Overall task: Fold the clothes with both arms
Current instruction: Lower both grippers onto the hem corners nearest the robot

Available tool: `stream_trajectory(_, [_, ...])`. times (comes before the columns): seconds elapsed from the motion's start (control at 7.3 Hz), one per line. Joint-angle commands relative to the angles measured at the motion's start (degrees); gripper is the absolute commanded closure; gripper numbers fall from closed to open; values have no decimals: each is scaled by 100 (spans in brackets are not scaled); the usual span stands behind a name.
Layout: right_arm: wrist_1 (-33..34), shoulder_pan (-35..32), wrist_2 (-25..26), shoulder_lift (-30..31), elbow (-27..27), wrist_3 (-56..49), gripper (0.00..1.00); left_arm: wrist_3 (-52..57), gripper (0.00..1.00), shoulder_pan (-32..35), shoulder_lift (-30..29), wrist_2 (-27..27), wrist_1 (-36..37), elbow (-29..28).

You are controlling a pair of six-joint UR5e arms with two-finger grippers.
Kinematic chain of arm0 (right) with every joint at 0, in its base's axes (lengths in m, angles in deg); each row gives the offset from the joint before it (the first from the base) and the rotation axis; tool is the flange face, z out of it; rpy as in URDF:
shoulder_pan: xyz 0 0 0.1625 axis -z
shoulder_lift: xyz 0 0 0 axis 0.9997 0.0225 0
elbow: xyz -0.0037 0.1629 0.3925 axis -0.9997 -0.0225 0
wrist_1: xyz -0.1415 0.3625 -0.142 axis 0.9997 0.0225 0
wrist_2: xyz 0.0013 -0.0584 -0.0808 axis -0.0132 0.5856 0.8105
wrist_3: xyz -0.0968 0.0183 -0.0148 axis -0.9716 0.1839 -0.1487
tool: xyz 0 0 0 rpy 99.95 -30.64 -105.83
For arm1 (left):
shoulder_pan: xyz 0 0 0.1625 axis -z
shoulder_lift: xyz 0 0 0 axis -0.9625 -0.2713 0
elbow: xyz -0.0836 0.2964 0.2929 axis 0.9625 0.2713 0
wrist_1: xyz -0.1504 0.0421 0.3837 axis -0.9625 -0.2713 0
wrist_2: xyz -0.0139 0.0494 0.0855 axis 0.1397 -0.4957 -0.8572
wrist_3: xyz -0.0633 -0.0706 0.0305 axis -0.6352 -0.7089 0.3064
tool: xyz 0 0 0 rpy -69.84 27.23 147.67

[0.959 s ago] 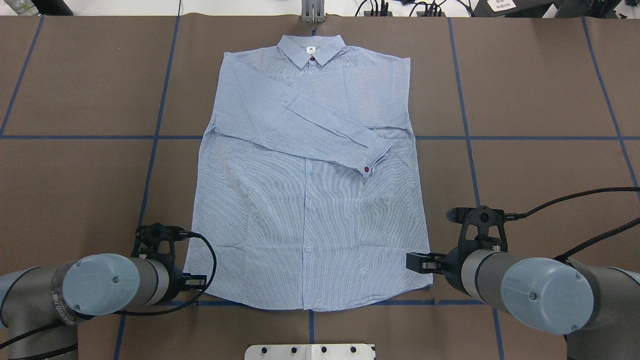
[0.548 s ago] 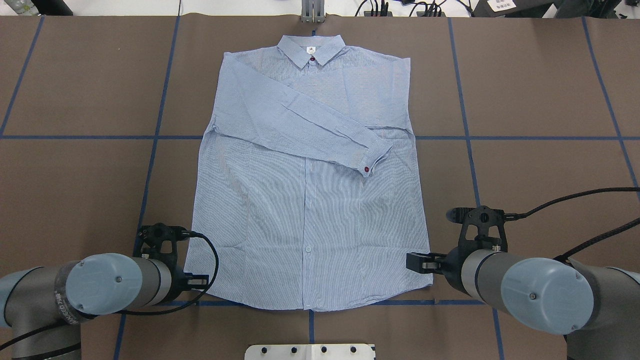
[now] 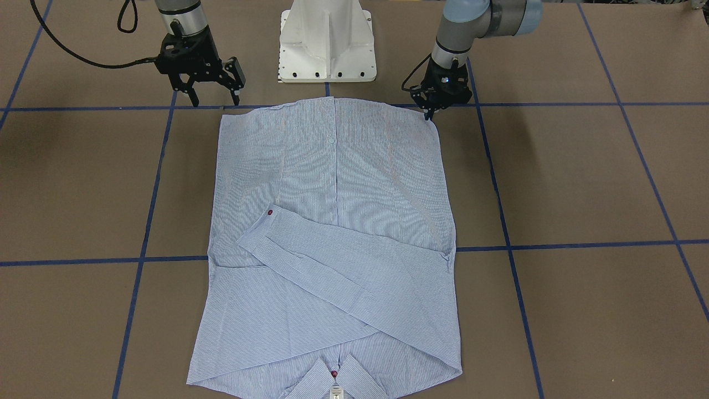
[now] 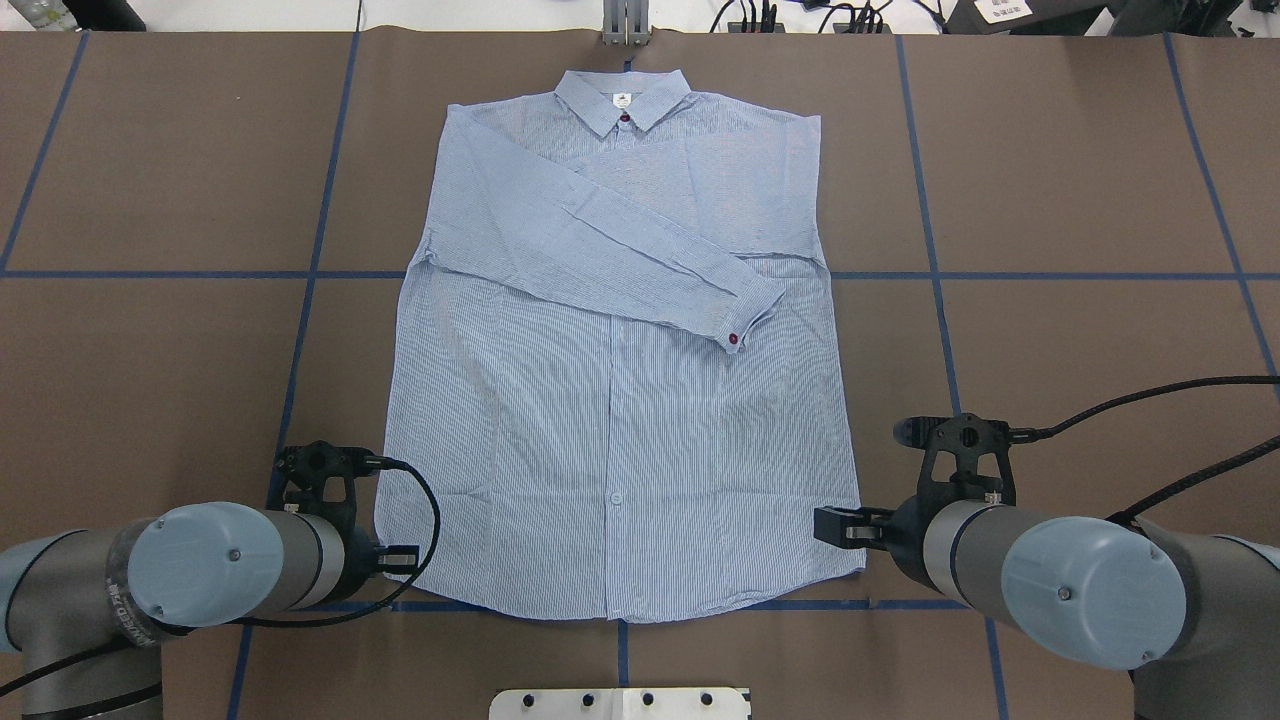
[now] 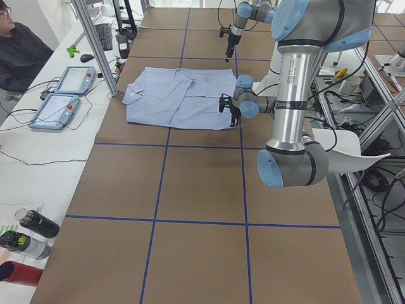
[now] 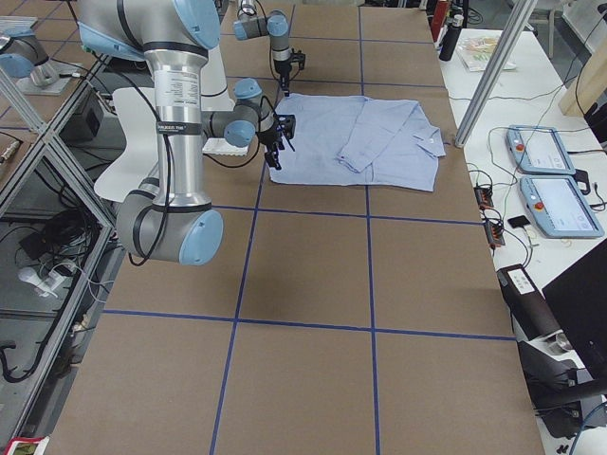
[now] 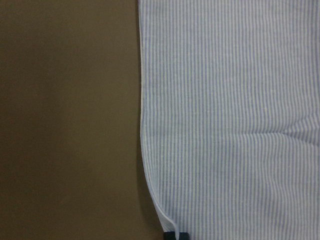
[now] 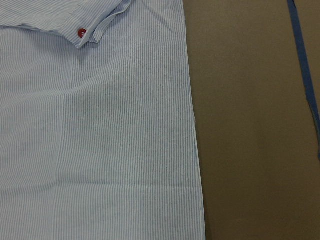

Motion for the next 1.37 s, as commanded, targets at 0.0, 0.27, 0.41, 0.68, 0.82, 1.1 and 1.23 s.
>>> stream_trajectory(0.0, [-16, 110, -3, 18, -11, 152, 0, -29, 100, 9, 0, 0, -4, 39])
stream_trajectory(0.27, [-758, 207, 84, 262, -177, 328, 0, -29, 100, 0, -43, -9, -12, 56])
stream_trajectory(0.41, [-911, 303, 267, 264, -308, 356, 0, -20, 100, -9, -70, -9, -12, 74])
stream_trajectory(0.68, [-1313, 671, 802, 281, -554, 882, 3, -20, 100, 0, -79, -26, 5, 135])
stream_trajectory(0.82, [-1491, 786, 971, 282, -712, 953, 11, -11, 100, 0, -79, -27, 14, 135])
stream_trajectory(1.1, [-1501, 988, 1287, 299, -802, 1261, 38, -20, 100, 0, -79, -27, 23, 188])
stream_trajectory(1.23, [-1510, 1015, 1341, 360, -828, 1261, 43, -20, 100, 0, -79, -27, 40, 223])
